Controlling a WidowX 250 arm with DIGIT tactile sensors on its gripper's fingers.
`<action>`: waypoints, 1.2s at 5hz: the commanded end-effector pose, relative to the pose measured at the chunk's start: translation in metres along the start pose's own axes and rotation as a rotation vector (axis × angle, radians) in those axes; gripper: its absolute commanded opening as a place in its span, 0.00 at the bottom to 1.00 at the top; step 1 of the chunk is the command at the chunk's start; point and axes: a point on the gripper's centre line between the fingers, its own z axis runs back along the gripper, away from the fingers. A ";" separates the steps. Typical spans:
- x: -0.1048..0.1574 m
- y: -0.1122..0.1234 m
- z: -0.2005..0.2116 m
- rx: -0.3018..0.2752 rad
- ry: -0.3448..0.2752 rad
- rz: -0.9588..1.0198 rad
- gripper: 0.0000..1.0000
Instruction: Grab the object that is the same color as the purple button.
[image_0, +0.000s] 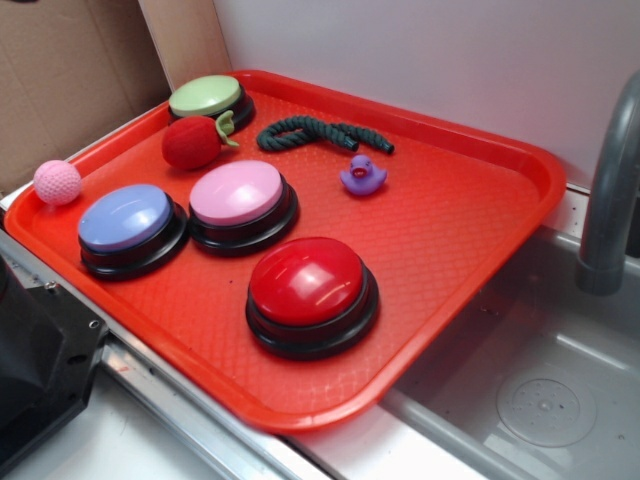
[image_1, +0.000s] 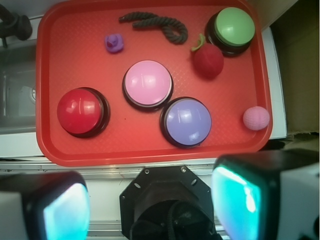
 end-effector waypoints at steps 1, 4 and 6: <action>0.000 0.000 0.000 0.000 0.000 0.000 1.00; 0.142 -0.058 -0.105 -0.119 -0.123 0.039 1.00; 0.191 -0.067 -0.159 -0.040 -0.095 0.004 1.00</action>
